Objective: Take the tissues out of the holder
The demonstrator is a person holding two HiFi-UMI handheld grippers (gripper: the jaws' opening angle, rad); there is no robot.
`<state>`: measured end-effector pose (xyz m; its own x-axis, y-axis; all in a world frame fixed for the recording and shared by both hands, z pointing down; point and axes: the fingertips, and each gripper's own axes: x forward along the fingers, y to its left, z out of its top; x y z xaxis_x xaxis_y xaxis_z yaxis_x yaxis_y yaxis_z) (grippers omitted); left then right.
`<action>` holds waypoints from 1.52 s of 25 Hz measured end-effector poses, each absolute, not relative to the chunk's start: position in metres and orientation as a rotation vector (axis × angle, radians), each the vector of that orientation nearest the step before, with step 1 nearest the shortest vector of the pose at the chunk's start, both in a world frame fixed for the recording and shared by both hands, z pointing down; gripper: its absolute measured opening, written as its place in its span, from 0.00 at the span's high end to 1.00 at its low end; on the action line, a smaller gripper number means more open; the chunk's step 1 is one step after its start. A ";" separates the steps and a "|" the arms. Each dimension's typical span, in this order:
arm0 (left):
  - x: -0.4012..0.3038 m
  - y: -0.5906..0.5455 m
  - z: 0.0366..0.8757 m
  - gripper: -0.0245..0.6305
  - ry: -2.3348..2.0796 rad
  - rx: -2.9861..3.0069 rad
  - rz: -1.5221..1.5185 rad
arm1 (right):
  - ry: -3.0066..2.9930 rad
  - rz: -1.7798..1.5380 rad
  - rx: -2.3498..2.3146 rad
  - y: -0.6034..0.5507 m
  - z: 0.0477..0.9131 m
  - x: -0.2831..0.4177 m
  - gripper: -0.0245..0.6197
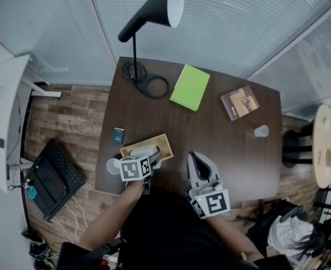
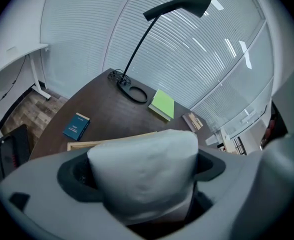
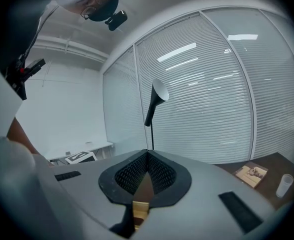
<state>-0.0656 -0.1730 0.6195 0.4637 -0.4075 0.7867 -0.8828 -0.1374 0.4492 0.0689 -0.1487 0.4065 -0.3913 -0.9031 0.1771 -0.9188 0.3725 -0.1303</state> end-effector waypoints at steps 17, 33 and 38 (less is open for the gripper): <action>-0.081 -0.162 0.542 0.17 -1.119 1.976 0.444 | -2.511 0.273 1.622 -0.138 0.402 0.029 0.95; -0.079 -0.166 0.462 0.17 -1.166 2.311 0.227 | -2.367 0.247 1.802 -0.123 0.393 0.028 0.95; -0.068 -0.159 0.440 0.17 -1.206 2.388 0.189 | -2.386 0.251 1.827 -0.118 0.387 0.027 0.95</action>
